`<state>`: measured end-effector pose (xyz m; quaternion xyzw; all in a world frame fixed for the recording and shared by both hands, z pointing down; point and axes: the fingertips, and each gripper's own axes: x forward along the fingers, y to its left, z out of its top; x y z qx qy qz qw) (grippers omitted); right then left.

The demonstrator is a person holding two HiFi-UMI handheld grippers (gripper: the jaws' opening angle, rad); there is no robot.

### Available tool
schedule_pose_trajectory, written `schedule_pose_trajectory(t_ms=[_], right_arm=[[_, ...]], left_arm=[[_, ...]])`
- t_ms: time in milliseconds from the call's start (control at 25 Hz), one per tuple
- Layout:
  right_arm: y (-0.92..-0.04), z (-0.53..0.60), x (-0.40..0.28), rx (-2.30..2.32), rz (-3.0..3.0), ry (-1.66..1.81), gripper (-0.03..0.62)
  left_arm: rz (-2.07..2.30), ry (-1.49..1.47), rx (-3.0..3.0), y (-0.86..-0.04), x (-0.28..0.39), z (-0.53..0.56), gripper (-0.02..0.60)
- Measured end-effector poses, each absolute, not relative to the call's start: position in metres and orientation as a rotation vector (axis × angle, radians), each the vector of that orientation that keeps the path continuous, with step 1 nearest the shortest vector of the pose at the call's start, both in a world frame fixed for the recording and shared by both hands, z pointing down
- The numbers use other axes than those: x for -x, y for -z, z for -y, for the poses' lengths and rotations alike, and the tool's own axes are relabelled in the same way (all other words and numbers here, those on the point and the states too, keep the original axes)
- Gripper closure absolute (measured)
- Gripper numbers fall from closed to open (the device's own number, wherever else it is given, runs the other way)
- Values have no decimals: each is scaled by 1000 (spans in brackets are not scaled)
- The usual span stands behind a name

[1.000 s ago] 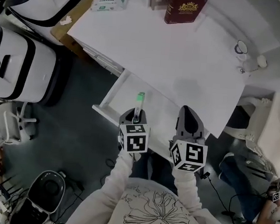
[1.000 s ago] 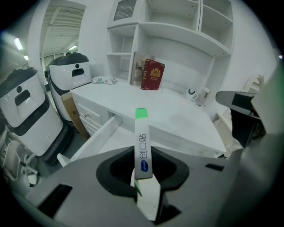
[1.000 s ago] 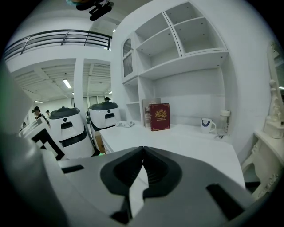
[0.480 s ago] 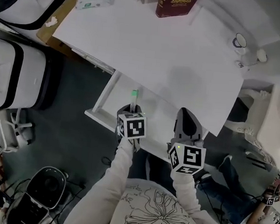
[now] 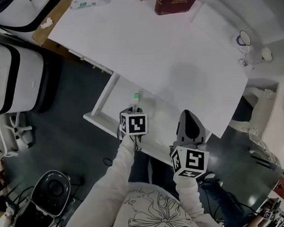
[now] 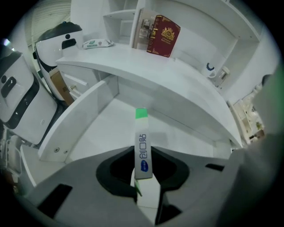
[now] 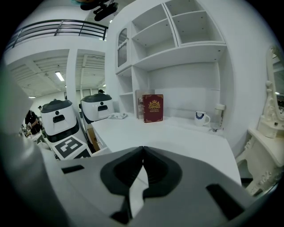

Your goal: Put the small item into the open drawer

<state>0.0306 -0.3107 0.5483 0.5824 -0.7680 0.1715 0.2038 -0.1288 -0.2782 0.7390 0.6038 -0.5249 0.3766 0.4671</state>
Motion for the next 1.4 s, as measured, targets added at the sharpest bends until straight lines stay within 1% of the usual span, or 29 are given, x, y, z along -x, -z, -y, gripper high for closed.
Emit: schedule_pose_trajectory(t_ms=[640, 720, 800, 880, 960, 1120, 1400], right_arm=[[-548, 307, -36, -1615, 2149, -475, 591], [-547, 307, -37, -1614, 2154, -478, 591], [-545, 308, -36, -1609, 2161, -473, 591], [-542, 308, -35, -1603, 2174, -463, 591], [-537, 307, -34, -1598, 2191, -453, 591], [-521, 306, -31, -1596, 2228, -428, 591], [-482, 302, -28, -1590, 2319, -364, 591]], left_arm=[[1266, -931, -1468, -763, 125, 268, 488], [1266, -916, -1474, -761, 124, 269, 474], [1265, -886, -1481, -757, 121, 271, 439], [1267, -867, -1492, -751, 119, 273, 395], [1284, -864, -1504, -743, 120, 273, 378], [1348, -824, -1516, -721, 124, 274, 370], [1406, -676, -1601, -649, 110, 272, 367]])
